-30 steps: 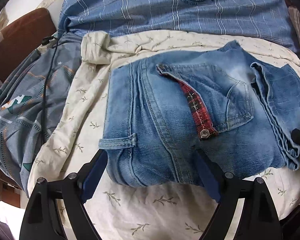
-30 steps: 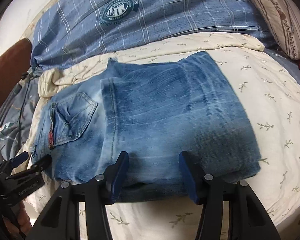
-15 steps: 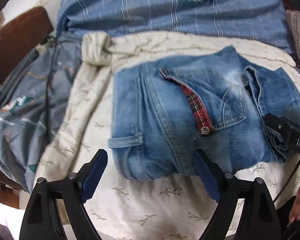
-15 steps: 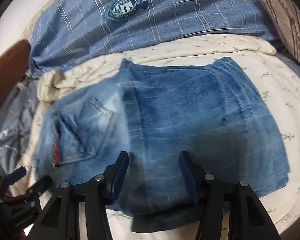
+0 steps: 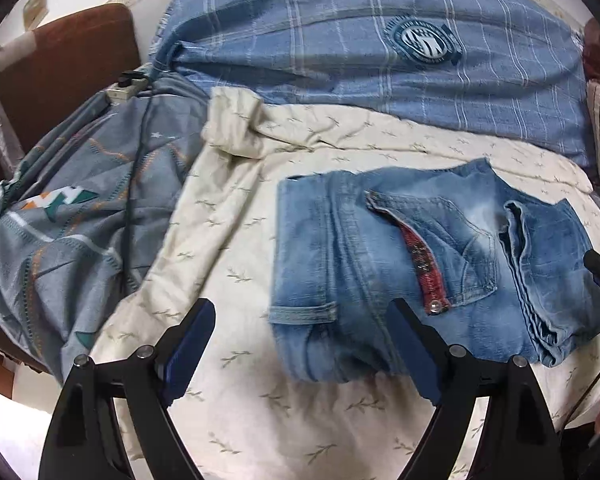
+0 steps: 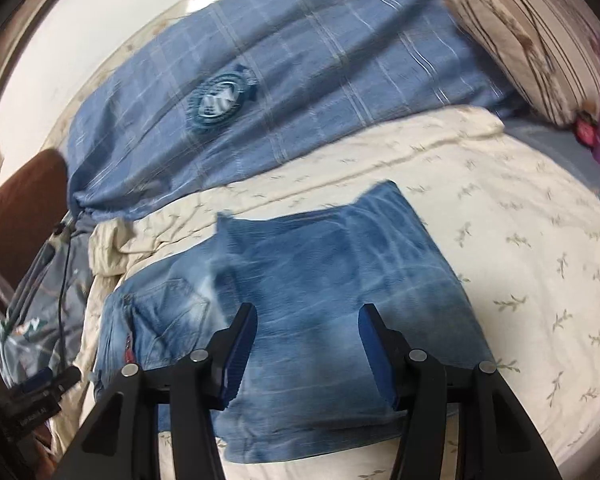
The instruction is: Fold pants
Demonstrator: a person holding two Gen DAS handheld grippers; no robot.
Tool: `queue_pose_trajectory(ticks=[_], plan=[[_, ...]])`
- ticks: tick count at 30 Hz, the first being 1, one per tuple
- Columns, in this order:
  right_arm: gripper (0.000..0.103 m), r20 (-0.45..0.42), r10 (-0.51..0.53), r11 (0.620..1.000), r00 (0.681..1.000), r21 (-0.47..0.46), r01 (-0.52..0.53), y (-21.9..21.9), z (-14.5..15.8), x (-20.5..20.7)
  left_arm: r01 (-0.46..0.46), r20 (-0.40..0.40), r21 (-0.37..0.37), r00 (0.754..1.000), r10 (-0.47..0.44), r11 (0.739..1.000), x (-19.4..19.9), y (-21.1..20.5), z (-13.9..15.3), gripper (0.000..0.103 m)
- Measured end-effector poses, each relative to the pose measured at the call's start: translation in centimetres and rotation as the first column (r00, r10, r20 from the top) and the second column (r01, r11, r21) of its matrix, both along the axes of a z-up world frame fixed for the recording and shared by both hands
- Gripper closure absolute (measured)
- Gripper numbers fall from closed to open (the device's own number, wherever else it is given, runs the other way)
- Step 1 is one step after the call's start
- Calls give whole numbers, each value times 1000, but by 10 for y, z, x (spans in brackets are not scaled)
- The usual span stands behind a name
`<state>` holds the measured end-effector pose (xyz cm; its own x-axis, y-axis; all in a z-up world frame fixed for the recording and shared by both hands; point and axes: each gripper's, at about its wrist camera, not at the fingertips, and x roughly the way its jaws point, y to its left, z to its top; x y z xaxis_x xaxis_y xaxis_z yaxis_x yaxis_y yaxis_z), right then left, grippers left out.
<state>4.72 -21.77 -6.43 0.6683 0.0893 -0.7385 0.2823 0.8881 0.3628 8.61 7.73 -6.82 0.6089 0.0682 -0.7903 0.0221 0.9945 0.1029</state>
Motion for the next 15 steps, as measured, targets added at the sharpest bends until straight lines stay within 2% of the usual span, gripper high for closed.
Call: queue_pose_trajectory(ticks=[3,8,11,15], plan=[[46,-26,-14,1000,1000,17,15,-6,-3,9,30,-20,20,999,-30,999,6,-16,-8,15],[46,-33,0,999,999,-34,-1,-5,-3,43,47,-63,56,997,-44,997,14,-24,-23,15],[46,-67,52,998,996,-40,-55,1,-14,68,41,-87,50,996,-37,998,20,-20,-32,15],[47,-158,115,991,981,-45,-123,20,-37,92,29,-108,6,994,-28,1000,28,-15,-39,15]])
